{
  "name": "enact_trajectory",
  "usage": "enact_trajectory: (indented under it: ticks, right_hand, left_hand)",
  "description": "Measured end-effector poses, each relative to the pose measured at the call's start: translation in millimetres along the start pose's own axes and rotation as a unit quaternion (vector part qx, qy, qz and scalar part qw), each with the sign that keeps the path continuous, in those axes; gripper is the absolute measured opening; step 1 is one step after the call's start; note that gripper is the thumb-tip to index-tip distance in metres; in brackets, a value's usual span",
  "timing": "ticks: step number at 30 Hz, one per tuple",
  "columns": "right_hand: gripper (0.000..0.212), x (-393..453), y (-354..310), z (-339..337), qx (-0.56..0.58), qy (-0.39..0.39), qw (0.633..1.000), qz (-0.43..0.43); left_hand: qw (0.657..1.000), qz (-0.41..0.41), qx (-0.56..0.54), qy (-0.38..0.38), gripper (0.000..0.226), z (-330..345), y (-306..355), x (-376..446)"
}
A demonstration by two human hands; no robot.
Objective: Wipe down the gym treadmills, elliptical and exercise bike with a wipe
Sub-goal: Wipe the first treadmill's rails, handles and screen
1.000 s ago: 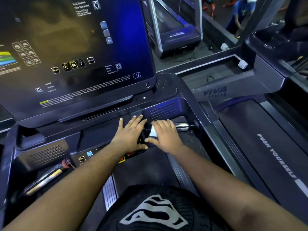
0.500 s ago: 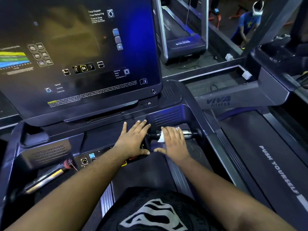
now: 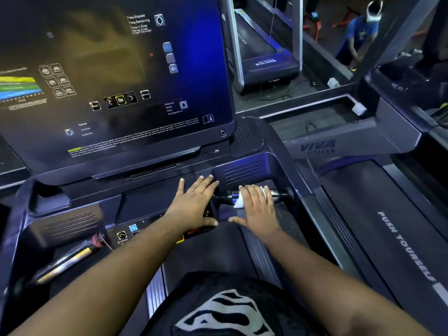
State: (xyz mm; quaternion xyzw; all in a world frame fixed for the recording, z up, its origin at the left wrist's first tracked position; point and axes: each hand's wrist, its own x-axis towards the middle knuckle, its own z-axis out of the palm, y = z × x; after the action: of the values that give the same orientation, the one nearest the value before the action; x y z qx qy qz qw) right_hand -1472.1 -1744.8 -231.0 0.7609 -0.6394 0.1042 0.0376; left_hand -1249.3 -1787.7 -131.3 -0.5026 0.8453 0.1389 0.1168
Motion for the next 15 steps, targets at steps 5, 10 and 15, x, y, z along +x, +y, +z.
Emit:
enact_trajectory:
  ticks: [5, 10, 15]
  right_hand:
    - [0.084, 42.6, 5.8, -25.6, 0.025, -0.063, 0.997, -0.022]
    - [0.090, 15.2, 12.2, -11.5, 0.031, -0.016, 0.999, -0.021]
    - [0.080, -5.8, 28.4, -0.2, -0.006, 0.015, 1.000, 0.027]
  left_hand:
    - [1.000, -0.003, 0.004, -0.002, 0.122, 0.5, -0.3, 1.2]
    - [1.000, -0.006, 0.005, -0.002, 0.122, -0.2, 0.6, 0.0]
    - [1.000, -0.004, 0.003, 0.001, 0.121, -0.1, 0.4, 0.4]
